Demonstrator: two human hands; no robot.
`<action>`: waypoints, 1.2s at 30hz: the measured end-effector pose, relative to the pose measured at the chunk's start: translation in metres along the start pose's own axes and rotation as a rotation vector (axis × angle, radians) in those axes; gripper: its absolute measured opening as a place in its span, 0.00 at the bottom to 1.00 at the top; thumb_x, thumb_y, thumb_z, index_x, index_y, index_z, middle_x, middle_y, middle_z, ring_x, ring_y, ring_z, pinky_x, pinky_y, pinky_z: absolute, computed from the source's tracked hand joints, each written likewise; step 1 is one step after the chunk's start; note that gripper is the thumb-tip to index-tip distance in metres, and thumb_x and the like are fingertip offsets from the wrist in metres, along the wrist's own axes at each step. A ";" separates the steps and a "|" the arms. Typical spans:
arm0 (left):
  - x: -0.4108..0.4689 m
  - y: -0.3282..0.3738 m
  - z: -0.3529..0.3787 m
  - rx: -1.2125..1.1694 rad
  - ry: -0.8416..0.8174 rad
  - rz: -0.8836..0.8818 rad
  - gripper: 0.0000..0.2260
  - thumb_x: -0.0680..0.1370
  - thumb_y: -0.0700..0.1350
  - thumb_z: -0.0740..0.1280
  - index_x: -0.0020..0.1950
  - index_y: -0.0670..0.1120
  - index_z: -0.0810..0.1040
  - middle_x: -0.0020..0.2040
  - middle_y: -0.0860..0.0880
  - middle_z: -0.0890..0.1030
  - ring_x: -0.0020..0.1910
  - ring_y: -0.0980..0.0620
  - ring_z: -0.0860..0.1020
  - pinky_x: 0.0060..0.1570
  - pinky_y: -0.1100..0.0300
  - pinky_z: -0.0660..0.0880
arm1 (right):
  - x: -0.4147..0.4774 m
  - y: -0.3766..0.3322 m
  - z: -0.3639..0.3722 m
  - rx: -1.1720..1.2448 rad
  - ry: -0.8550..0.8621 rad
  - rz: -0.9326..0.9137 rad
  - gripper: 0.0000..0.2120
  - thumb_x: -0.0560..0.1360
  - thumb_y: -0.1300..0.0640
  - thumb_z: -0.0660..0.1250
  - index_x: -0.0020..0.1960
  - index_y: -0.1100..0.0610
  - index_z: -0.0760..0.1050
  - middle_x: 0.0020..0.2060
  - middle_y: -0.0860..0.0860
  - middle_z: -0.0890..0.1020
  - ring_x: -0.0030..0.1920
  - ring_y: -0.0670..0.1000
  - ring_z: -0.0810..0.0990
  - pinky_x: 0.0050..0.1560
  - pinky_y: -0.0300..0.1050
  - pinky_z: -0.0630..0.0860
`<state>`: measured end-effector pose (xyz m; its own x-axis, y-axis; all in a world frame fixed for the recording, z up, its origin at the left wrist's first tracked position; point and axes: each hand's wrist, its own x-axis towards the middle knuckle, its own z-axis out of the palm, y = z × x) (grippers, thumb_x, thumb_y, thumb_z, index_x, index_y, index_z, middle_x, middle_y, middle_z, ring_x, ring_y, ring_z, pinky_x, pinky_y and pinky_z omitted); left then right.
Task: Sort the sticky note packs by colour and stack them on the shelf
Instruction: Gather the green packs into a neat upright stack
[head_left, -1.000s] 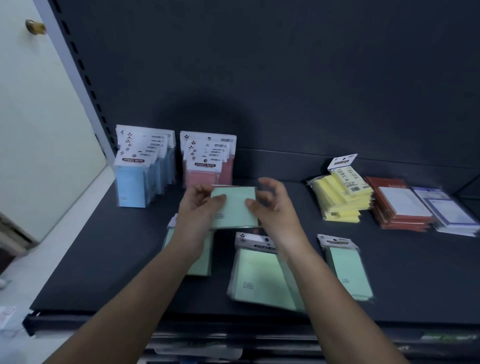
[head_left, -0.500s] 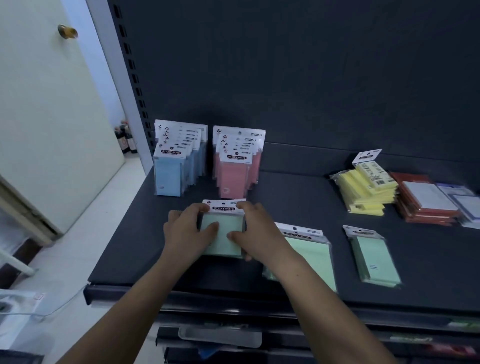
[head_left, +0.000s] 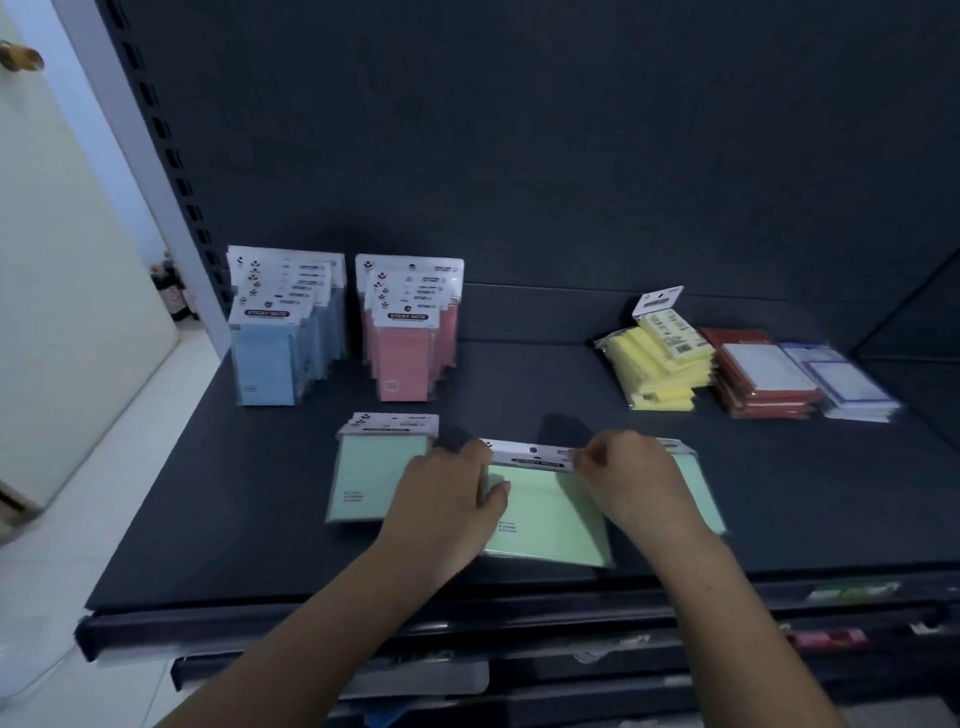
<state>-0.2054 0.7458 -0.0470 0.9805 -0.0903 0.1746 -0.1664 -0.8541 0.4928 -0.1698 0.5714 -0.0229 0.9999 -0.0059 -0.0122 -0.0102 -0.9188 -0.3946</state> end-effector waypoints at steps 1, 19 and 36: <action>0.002 0.004 0.002 0.085 0.015 0.007 0.12 0.78 0.54 0.60 0.55 0.47 0.71 0.44 0.49 0.79 0.46 0.49 0.76 0.48 0.58 0.70 | -0.003 0.006 -0.001 -0.021 -0.030 0.036 0.17 0.77 0.50 0.61 0.34 0.60 0.71 0.32 0.55 0.75 0.40 0.58 0.74 0.37 0.46 0.66; 0.044 0.024 0.049 -1.060 -0.071 -0.332 0.30 0.74 0.31 0.67 0.71 0.50 0.60 0.66 0.50 0.70 0.61 0.53 0.74 0.55 0.58 0.76 | -0.001 0.033 0.018 0.771 0.089 0.188 0.01 0.77 0.58 0.63 0.47 0.54 0.71 0.35 0.46 0.72 0.39 0.48 0.72 0.37 0.32 0.67; 0.108 0.033 0.073 -0.776 0.226 -0.253 0.31 0.69 0.27 0.62 0.70 0.42 0.61 0.64 0.44 0.69 0.66 0.47 0.68 0.67 0.47 0.66 | 0.070 0.003 0.059 1.044 0.407 0.052 0.26 0.77 0.69 0.58 0.72 0.56 0.59 0.62 0.47 0.69 0.62 0.42 0.67 0.60 0.28 0.62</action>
<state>-0.0970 0.6704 -0.0742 0.9671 0.2311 0.1058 -0.0503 -0.2340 0.9709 -0.1000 0.5913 -0.0789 0.9244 -0.3389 0.1750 0.1367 -0.1340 -0.9815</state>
